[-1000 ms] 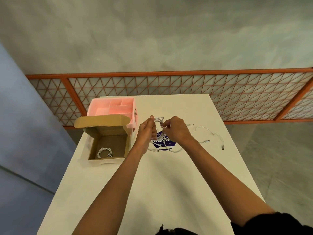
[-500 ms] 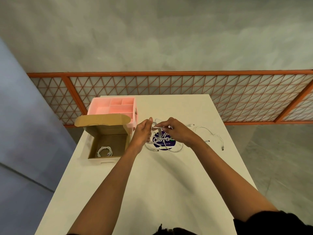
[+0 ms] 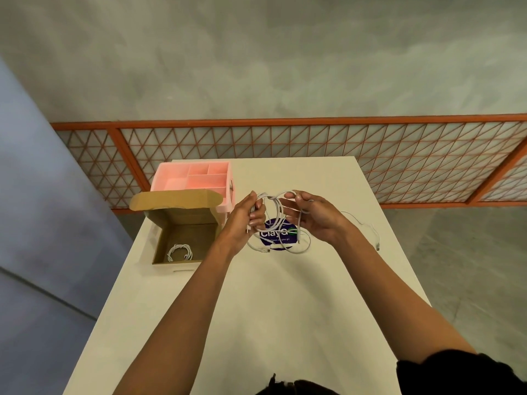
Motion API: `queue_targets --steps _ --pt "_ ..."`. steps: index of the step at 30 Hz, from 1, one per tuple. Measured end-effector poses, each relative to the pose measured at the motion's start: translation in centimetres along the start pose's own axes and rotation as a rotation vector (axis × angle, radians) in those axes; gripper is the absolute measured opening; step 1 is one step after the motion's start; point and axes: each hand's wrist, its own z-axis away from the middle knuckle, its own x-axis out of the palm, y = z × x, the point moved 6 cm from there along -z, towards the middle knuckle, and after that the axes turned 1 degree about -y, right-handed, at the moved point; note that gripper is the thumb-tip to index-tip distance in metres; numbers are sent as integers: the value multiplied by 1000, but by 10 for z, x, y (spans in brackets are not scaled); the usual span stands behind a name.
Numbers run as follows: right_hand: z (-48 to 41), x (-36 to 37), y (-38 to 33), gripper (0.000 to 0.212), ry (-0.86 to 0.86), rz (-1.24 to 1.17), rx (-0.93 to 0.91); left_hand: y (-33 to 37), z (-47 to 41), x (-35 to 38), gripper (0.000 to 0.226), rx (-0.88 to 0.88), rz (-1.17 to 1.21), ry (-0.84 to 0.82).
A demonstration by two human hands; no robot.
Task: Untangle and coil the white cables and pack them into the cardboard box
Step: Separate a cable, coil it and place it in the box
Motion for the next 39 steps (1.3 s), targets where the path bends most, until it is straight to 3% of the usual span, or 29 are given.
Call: queue_targets --steps 4,9,14,16,20,23,28,34,39 --pt "1 -1 -2 31 2 -20 45 0 7 6 34 -100 64 -148" --pt "3 -4 -7 29 -14 44 39 8 14 0 31 -169 -184 -215" --pt "2 -5 -5 28 -32 49 33 19 14 1 30 -137 -475 -277" --pt "2 -7 -3 28 -42 20 37 22 13 3 30 -114 -490 -273" --pt "3 -7 -5 30 -44 -59 23 17 7 5 31 -65 -212 -79" --pt "6 -8 -9 30 45 91 -40 10 5 7 35 -63 -86 64" --pt "10 -1 -13 31 158 329 -143 9 5 1 42 54 -198 291" --pt "20 9 -20 24 273 702 -274 11 6 2 40 124 -328 391" --pt "15 27 -19 23 172 1007 -211 8 6 6 44 120 -396 380"
